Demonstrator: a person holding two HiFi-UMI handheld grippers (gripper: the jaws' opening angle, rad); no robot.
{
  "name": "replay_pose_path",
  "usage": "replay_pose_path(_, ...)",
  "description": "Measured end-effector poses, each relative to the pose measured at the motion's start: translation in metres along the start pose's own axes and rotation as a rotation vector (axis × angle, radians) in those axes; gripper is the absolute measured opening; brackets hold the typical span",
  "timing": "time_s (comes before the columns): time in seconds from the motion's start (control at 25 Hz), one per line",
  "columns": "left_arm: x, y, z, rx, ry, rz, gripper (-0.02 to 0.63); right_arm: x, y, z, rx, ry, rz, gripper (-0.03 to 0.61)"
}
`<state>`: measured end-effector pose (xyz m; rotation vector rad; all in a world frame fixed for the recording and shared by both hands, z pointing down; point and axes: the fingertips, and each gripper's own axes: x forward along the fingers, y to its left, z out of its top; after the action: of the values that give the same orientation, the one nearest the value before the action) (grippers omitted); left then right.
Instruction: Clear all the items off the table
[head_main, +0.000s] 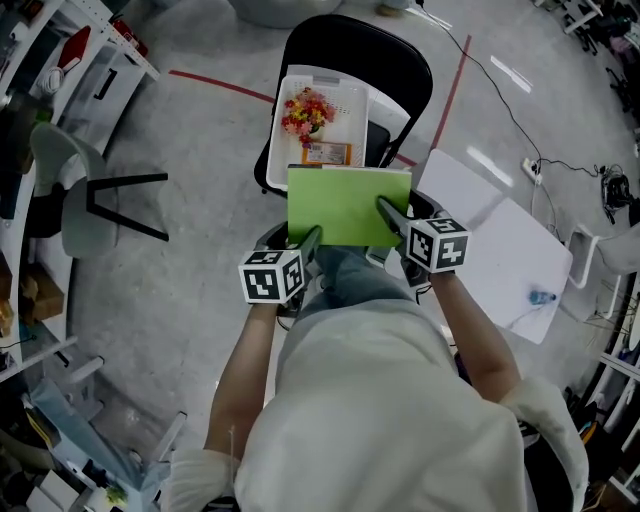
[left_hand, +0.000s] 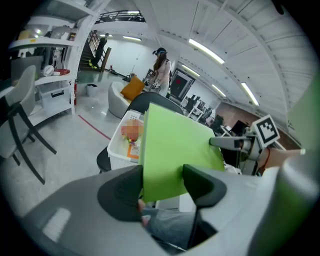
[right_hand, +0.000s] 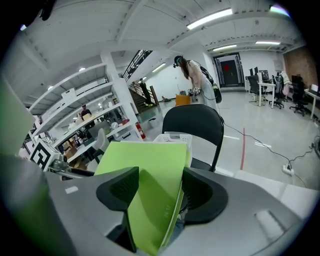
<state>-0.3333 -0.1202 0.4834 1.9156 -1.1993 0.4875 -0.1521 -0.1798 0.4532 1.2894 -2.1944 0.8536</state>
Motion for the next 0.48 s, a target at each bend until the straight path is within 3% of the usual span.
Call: replay_pose_path(0.48,0.050,0.046,0.045,-0.025,0.049,0.005,0.255,0.072,-0.018,0.034,0.013,0.039,0.001,0.270)
